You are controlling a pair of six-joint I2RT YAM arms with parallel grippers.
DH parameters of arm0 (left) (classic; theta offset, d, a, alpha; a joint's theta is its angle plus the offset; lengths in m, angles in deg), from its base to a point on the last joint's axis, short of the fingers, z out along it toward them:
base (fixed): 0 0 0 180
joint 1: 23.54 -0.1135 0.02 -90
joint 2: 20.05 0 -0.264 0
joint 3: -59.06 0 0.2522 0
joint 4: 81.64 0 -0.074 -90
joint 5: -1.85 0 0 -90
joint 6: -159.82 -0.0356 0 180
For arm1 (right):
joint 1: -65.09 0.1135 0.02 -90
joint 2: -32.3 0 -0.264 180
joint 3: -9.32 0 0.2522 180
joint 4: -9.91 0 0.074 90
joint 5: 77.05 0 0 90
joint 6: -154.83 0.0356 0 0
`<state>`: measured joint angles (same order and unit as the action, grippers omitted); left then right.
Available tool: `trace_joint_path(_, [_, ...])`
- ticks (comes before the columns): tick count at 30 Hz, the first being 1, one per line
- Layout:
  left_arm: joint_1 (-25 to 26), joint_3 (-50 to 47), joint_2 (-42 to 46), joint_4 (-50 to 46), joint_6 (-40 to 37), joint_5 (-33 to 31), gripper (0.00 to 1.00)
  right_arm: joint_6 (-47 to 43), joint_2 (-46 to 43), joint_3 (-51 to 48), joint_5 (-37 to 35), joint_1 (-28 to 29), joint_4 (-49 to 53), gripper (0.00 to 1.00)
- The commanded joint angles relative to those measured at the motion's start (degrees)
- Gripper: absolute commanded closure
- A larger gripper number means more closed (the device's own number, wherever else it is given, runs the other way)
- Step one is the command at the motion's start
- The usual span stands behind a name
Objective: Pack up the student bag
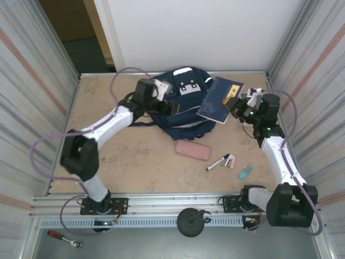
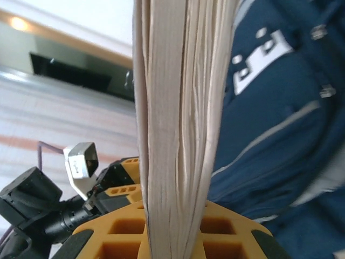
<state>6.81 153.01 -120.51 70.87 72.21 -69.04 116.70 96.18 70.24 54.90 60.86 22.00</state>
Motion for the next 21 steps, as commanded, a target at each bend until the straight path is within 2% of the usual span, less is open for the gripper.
trace_joint_path(1, [3.4,10.0,-6.3,-14.6,-18.7,-2.3,0.25,-4.9,-2.0,1.4,0.8,-3.0,8.9,1.00])
trace_joint_path(3, [4.2,15.9,-11.1,-18.5,-22.0,-2.9,0.24,-5.8,-2.3,1.0,0.0,-3.6,10.0,1.00])
trace_joint_path(12, [5.7,34.6,-26.9,-28.9,-28.0,-6.9,0.23,-4.2,-1.3,-1.8,1.7,-3.7,7.9,1.00])
trace_joint_path(16, [6.2,38.5,-30.7,-30.1,-29.4,-6.8,0.23,-4.1,-2.0,-2.5,1.1,-3.6,8.1,1.00])
trace_joint_path(21, [6.5,43.0,-34.6,-31.9,-30.1,-7.9,0.31,-3.8,-2.3,-2.9,1.3,-3.6,8.4,1.00])
